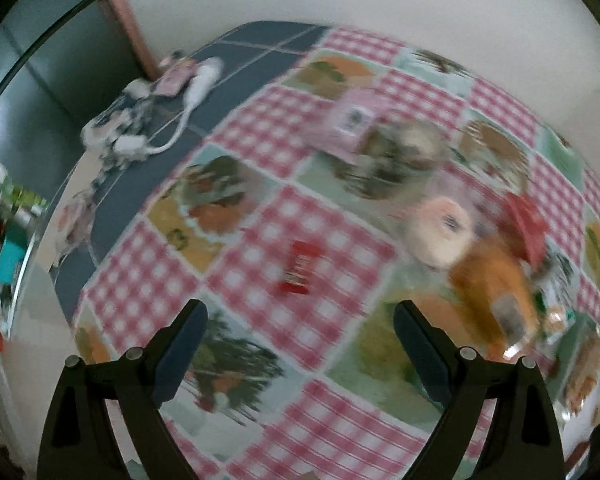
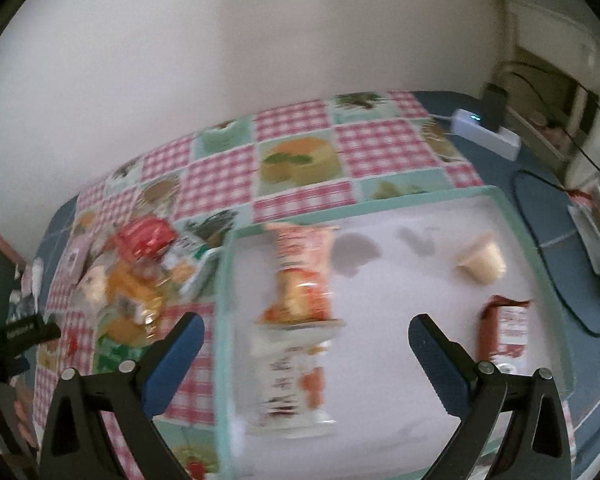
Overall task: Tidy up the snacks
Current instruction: 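Move both grippers back over the snack pile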
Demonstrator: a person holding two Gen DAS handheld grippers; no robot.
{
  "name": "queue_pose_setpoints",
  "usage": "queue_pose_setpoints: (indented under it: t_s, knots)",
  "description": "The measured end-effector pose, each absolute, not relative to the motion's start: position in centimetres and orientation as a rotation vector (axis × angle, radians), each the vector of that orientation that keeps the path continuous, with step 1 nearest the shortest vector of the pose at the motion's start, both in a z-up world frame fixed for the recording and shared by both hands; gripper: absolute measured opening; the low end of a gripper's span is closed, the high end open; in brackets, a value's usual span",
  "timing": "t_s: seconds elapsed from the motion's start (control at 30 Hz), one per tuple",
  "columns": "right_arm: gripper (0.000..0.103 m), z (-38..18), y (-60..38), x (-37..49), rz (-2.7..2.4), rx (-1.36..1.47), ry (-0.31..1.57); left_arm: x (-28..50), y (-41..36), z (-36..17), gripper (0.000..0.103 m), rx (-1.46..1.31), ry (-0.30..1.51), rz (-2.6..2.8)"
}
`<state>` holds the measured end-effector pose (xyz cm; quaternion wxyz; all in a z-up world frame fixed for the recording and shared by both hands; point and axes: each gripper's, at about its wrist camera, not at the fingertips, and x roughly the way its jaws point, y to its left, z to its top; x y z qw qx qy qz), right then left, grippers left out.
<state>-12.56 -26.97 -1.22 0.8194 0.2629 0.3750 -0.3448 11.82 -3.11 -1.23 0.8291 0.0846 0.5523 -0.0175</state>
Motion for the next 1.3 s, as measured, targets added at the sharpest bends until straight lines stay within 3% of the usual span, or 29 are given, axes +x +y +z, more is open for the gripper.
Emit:
queue_pose_setpoints:
  t_s: [0.43, 1.0, 1.3]
  knots:
    - [0.103, -3.1, -18.7, -3.9, -0.537, 0.49, 0.908, 15.9, 4.1, -2.4, 0.094, 0.051, 1.226, 0.065]
    - [0.103, -5.3, -18.5, -1.6, -0.549, 0.526, 0.954, 16.0, 0.9, -5.1, 0.094, 0.085, 1.334, -0.118]
    - [0.103, -6.0, -18.0, -1.0, -0.541, 0.537, 0.968, 19.1, 4.8, -6.2, 0.094, -0.017, 1.349, -0.105]
